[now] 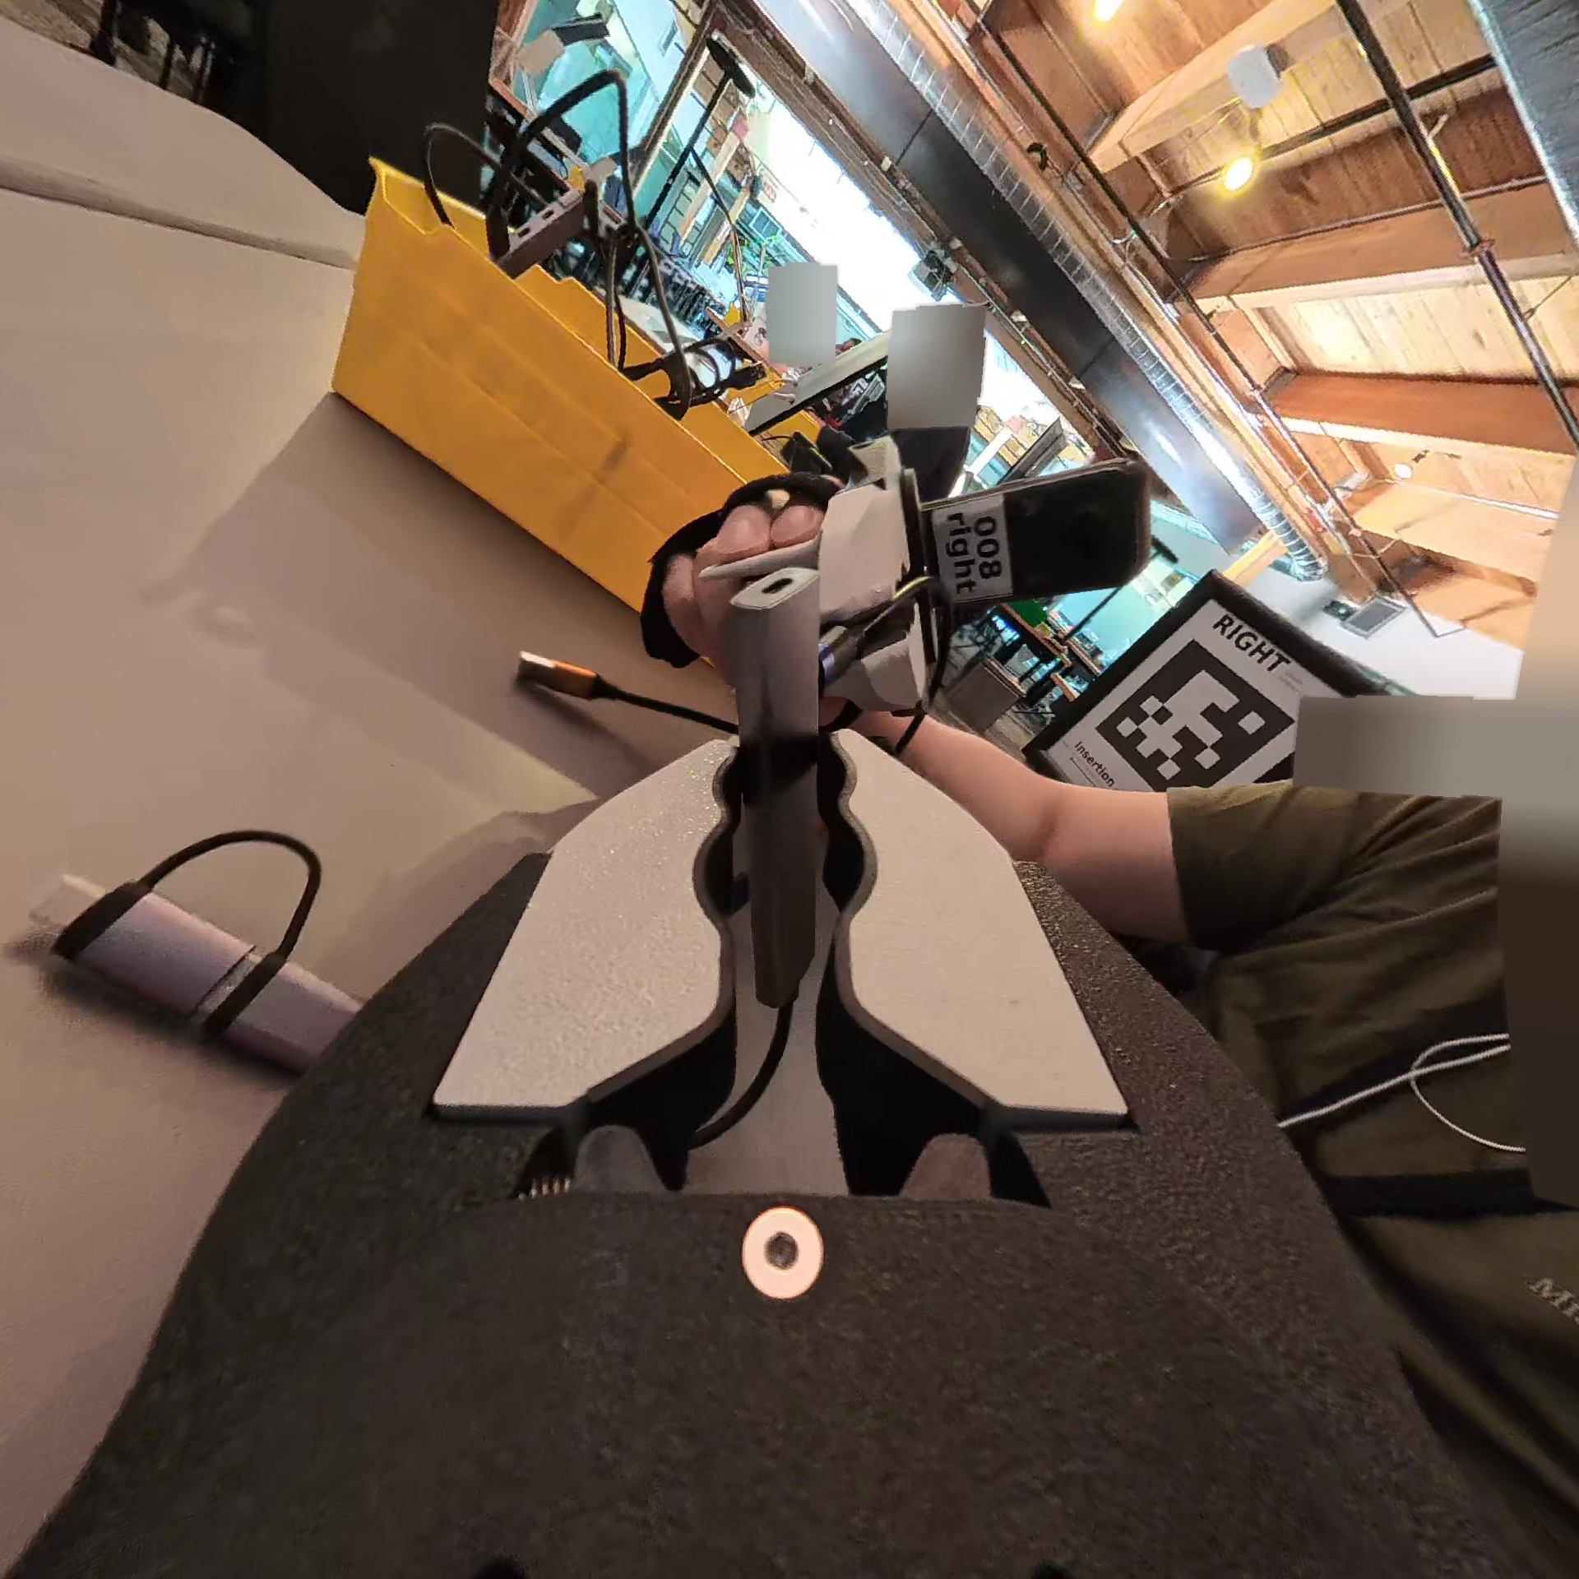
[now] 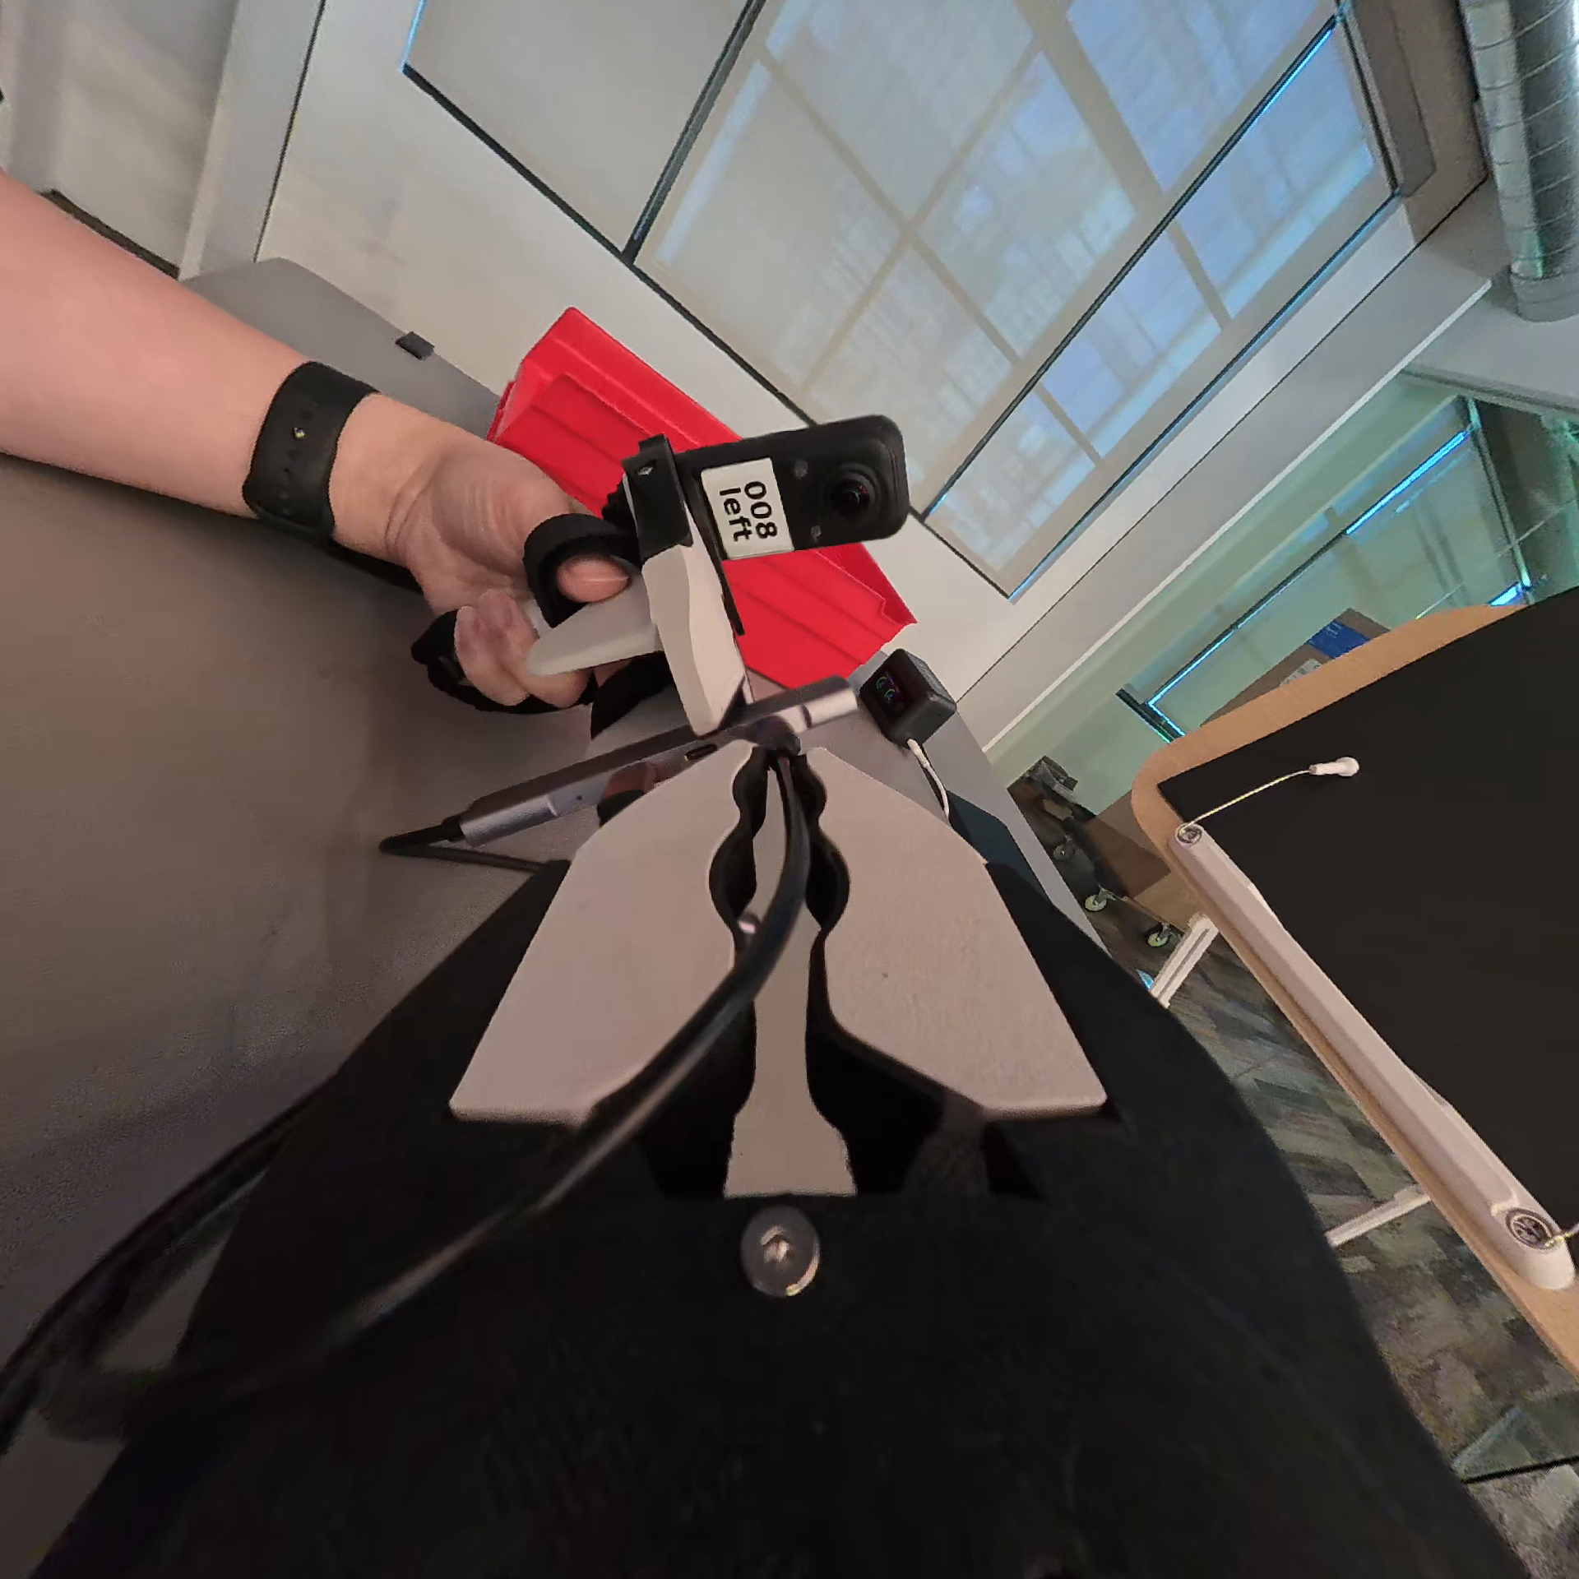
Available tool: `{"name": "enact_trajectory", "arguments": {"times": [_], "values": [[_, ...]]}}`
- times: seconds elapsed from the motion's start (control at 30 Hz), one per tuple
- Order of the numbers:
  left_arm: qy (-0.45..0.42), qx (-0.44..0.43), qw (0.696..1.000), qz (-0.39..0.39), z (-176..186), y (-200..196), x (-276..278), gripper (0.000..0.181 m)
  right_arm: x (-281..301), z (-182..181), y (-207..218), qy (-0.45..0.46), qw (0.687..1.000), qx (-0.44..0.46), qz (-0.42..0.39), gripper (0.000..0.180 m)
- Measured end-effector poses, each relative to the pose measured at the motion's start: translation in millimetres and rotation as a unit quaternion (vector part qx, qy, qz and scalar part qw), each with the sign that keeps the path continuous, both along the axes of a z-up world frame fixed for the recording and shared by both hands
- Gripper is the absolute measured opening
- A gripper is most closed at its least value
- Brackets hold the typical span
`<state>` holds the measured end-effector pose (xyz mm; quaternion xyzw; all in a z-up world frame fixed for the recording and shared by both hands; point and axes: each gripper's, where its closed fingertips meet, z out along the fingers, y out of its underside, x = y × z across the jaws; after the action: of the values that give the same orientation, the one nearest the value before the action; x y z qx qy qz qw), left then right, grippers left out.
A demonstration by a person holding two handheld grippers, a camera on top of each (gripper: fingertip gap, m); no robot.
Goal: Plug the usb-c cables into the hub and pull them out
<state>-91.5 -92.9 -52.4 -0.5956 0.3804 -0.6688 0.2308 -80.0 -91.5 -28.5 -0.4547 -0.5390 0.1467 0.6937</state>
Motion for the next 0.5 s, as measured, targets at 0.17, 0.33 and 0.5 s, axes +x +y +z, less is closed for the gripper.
{"name": "enact_trajectory", "arguments": {"times": [0.17,0.33,0.5], "values": [[0.005,-0.036,0.999,-0.023,4,-6,-5,0.011,-3,1,-1,-0.012,1.000,0.017,-0.011,0.013],[0.014,-0.070,0.997,-0.036,4,-9,-8,0.009,-8,1,-4,-0.022,1.000,0.021,-0.007,0.014],[0.037,-0.105,0.989,-0.099,-3,-27,-5,0.009,-20,-11,-14,-0.068,0.997,0.018,0.013,0.012]]}}
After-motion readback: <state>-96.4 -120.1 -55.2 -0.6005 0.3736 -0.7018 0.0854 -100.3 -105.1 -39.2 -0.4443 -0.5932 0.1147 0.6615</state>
